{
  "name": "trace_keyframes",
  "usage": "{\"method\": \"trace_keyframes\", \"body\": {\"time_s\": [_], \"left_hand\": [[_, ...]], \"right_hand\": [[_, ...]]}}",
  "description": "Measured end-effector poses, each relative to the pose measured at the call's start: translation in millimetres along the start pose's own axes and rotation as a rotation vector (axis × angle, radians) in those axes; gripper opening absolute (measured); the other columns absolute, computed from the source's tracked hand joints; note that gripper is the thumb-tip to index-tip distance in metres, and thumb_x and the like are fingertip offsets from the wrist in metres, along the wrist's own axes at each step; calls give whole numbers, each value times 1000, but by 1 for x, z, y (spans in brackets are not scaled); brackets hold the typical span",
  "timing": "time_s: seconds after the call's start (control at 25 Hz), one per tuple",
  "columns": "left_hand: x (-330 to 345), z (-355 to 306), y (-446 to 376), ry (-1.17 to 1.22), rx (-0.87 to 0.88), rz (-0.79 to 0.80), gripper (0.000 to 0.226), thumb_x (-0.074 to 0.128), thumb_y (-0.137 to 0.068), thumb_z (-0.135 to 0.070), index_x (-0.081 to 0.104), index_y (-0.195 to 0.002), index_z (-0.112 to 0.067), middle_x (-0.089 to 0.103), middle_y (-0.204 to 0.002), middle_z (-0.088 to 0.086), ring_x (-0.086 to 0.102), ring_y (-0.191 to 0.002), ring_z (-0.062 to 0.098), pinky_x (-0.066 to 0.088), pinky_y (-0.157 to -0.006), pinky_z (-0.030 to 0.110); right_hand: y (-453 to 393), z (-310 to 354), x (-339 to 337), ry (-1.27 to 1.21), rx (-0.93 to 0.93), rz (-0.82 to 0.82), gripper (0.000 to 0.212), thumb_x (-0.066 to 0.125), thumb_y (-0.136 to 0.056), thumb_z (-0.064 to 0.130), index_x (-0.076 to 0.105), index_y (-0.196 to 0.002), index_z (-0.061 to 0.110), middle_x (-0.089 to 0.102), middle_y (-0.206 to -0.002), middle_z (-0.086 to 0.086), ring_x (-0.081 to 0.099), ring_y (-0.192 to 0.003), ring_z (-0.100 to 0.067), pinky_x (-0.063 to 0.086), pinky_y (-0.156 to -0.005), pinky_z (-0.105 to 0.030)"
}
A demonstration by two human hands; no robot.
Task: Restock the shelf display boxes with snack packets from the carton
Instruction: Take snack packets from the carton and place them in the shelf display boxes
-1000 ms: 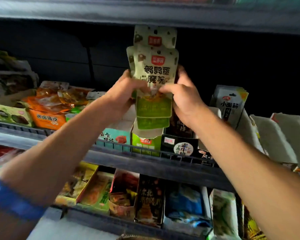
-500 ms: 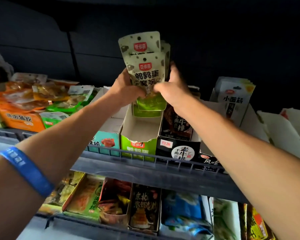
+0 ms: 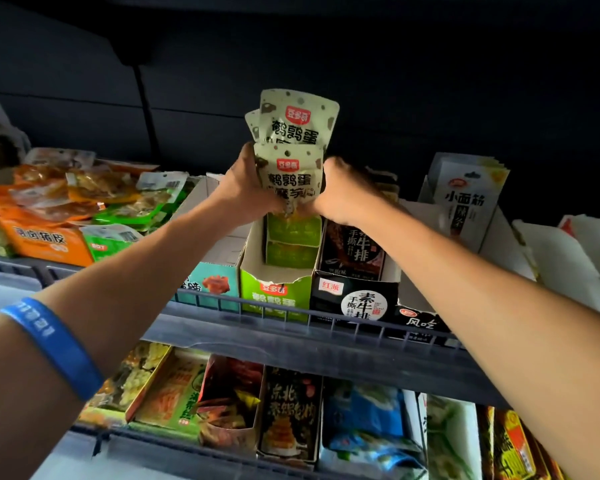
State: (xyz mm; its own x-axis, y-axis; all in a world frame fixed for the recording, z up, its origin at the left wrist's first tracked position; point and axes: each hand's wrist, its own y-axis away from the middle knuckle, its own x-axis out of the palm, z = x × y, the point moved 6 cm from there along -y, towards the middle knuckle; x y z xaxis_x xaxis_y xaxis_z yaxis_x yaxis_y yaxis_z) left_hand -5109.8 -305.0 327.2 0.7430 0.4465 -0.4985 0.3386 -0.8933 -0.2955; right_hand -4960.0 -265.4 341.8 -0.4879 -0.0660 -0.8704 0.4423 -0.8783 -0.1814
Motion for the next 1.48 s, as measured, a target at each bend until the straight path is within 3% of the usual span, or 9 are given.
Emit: {"method": "trace_keyframes", "body": {"time_s": [0.16,0.36,0.48,0.6,0.76,0.96,1.08,1.2,1.48], "left_hand": [[4,3,6,-189,117,-47,80,85,-70,-17,33,-131,-15,61,-118,5,55,-112,22,54,-84,34],[19,6,6,-519,61,66,105,73,-56,-55,32,-146,-20,29,-154,7,18,-145,31,24,-117,55],[21,10,3,-130,-2,109,89,80,-55,-37,44,-135,-23,56,-129,0,52,-121,19,50,-97,39],[20,4,14,285,-6,85,70,76,-70,6,44,-128,-17,65,-104,-3,64,-89,1,51,-63,11],[6,-12,14,447,95,13,57,74,-67,-11,53,-120,-13,69,-102,-4,68,-81,-4,51,-63,11],[1,-12,2,256,17,-45,23,65,-89,-8,62,-110,-13,68,-94,-7,64,-82,3,49,-62,13],[-3,2,-6,199,0,-109,4,62,-93,-14,65,-94,-17,65,-82,-10,59,-77,6,47,-66,19],[-3,11,-9,160,-10,-114,13,76,-84,-19,70,-95,-20,72,-92,-8,67,-91,12,55,-86,29],[-20,0,0,-131,154,-74,19,72,-86,-12,75,-105,-17,75,-97,2,71,-94,21,57,-88,40]], "right_hand": [[-5,-12,8,-31,23,107,57,74,-87,16,47,-138,9,56,-130,-7,56,-114,-23,46,-85,-28],[3,-13,-4,-152,16,129,44,76,-80,25,64,-120,15,65,-112,2,59,-98,-16,48,-84,-26],[2,-4,-10,-329,-81,49,80,76,-54,28,49,-129,31,65,-114,3,64,-105,-19,55,-88,-37],[3,3,-13,-407,-108,36,67,79,-71,13,49,-129,22,64,-119,-2,61,-111,-22,53,-93,-38],[-2,-10,-17,-392,11,10,73,75,-85,30,37,-144,11,49,-142,-9,48,-131,-27,41,-108,-40],[-9,-8,-19,-280,-55,-81,54,70,-85,23,51,-133,8,55,-93,8,56,-81,-11,48,-71,-30],[-10,-5,-17,-251,-86,-73,10,67,-80,19,64,-89,16,67,-81,-5,65,-73,-26,57,-69,-42],[-8,-4,-24,-23,-73,-106,22,70,-83,20,52,-71,19,55,-72,0,53,-65,-17,39,-54,-26],[-7,7,-15,-104,-21,62,60,77,-84,18,47,-135,11,56,-123,-8,56,-100,-18,45,-76,-26]]}}
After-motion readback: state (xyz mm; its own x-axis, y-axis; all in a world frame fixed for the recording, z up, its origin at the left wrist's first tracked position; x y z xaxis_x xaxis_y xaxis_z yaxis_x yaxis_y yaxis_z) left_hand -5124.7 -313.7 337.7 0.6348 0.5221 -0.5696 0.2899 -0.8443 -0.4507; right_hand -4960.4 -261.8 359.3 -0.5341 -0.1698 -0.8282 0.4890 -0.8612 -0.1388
